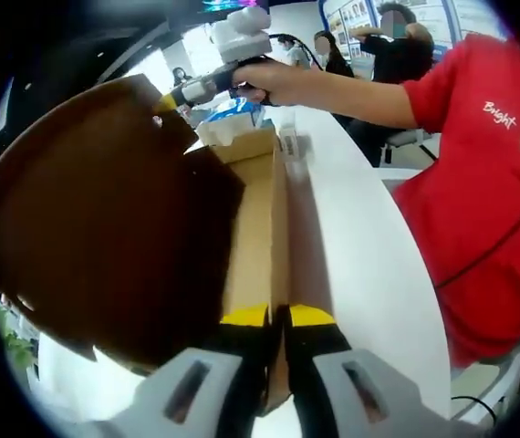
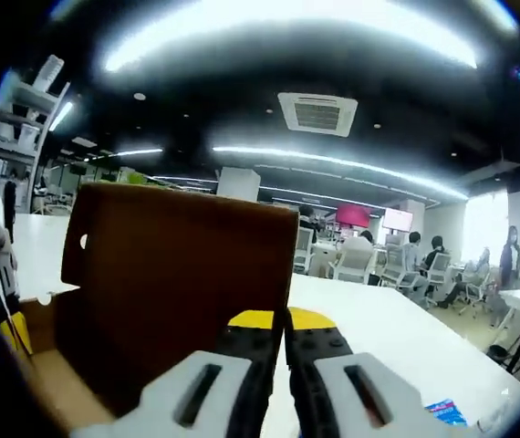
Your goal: Operate the shoe box by opening the lid, removing the specified soft item, and placing it in the target area until the item is outside and the box remains undamaged.
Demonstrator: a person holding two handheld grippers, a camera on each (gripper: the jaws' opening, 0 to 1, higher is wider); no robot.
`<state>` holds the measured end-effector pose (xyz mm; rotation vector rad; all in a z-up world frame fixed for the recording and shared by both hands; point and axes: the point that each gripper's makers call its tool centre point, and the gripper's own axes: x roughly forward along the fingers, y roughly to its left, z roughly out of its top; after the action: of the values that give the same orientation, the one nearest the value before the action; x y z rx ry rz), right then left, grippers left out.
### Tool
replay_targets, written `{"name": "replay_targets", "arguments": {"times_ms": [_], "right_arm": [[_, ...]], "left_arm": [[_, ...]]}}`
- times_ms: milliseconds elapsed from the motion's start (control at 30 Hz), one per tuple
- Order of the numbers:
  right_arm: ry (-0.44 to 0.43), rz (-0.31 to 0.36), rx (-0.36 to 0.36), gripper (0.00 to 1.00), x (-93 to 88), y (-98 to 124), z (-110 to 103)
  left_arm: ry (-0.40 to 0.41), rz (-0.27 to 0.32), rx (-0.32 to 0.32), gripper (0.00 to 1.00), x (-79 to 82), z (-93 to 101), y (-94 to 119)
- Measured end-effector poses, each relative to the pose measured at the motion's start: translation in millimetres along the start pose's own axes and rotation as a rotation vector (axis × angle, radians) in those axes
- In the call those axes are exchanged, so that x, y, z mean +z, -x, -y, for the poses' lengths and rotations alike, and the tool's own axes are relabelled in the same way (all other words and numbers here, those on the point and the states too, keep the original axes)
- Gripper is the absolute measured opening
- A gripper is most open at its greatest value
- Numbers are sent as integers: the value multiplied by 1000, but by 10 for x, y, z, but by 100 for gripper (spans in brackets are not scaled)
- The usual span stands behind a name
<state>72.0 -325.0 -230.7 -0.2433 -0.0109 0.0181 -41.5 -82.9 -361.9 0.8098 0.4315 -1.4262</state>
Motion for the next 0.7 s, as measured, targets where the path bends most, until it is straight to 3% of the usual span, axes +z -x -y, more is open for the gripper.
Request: {"name": "replay_targets", "arguments": {"times_ms": [267,400,700], "right_arm": [[17,2,6,0,-77,276,-30],[87,12,-19,1,-64,348,-54],[106,3,-19,0,-108,459,-85]], "left_arm": [[5,5,10,6,-16,-16,0],[-17,8,31,6,-10,-6,-1],[-22,16,44,7,-23,-41,4]]}}
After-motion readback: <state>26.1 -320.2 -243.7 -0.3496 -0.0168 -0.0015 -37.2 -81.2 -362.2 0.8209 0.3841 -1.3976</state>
